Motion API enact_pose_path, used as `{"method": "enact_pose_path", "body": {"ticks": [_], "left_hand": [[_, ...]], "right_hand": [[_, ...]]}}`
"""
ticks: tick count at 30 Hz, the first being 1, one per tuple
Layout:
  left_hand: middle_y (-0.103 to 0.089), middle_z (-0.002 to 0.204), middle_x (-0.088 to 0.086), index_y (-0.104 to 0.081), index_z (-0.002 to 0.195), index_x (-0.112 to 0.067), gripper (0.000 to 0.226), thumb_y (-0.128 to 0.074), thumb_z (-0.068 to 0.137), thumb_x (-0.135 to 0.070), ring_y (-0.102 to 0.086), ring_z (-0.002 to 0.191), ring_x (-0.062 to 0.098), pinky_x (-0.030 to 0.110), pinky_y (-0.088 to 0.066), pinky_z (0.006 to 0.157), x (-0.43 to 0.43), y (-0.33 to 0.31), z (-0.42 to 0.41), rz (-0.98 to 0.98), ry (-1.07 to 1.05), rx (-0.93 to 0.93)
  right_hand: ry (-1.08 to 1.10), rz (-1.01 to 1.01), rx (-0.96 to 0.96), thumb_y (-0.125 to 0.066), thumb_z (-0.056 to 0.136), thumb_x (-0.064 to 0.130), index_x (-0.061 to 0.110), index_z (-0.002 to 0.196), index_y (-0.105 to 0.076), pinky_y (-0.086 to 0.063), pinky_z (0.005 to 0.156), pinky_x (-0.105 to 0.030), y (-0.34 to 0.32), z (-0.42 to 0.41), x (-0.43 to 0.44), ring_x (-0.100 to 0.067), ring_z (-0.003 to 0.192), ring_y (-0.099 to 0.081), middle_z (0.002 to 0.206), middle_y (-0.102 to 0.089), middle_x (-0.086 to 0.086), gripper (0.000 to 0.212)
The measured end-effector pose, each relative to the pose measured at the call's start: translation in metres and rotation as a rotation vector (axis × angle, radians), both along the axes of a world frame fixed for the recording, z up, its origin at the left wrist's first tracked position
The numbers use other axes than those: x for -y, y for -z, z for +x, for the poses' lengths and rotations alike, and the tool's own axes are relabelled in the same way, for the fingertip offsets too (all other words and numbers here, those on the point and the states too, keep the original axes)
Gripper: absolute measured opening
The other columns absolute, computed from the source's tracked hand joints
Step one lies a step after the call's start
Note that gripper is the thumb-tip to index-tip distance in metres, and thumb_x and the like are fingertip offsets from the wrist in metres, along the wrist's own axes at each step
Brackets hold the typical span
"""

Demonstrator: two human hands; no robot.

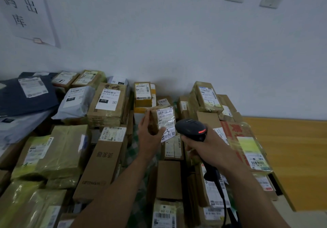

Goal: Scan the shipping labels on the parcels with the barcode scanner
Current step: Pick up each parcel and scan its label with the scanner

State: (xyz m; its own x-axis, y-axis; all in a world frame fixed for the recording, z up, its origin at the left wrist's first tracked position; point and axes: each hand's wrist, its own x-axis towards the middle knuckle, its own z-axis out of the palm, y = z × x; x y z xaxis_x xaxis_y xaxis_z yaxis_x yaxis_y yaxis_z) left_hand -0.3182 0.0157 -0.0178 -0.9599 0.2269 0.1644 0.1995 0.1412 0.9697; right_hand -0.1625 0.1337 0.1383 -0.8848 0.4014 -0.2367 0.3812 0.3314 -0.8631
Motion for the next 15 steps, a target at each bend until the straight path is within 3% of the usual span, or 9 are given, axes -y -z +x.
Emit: {"method": "enact_pose_path", "body": {"ticks": [8, 13, 15], "left_hand": [[-0.049, 0.146, 0.005, -0.043, 0.154, -0.021, 0.081, -0.083, 0.084, -0.015, -0.051, 0.133, 0.019, 0.003, -0.048, 0.084, -0.003, 0.011, -0.003, -0.037, -0.032, -0.012], [-0.049, 0.145, 0.006, -0.043, 0.154, -0.021, 0.080, -0.083, 0.085, -0.015, -0.053, 0.131, 0.020, 0.000, -0.047, 0.084, -0.005, 0.015, -0.007, -0.027, -0.035, 0.009], [-0.049, 0.146, 0.004, -0.040, 0.156, -0.024, 0.083, -0.082, 0.086, -0.015, -0.053, 0.132, 0.019, 0.009, -0.053, 0.087, -0.006, 0.021, -0.012, -0.003, -0.018, 0.029]], "right_hand": [[-0.014, -0.014, 0.007, -0.073, 0.097, 0.031, 0.034, 0.133, -0.054, -0.054, 0.060, -0.016, 0.001, -0.001, -0.001, -0.013, 0.071, -0.075, 0.083, -0.076, -0.003, 0.040], [-0.019, -0.010, 0.017, -0.073, 0.096, 0.034, 0.033, 0.136, -0.053, -0.060, 0.066, -0.024, 0.004, -0.005, -0.006, -0.015, 0.076, -0.076, 0.087, -0.077, -0.003, 0.045], [-0.014, -0.015, 0.012, -0.073, 0.096, 0.034, 0.034, 0.135, -0.054, -0.062, 0.070, -0.027, 0.003, -0.005, -0.010, -0.012, 0.079, -0.076, 0.092, -0.078, -0.001, 0.043]]}}
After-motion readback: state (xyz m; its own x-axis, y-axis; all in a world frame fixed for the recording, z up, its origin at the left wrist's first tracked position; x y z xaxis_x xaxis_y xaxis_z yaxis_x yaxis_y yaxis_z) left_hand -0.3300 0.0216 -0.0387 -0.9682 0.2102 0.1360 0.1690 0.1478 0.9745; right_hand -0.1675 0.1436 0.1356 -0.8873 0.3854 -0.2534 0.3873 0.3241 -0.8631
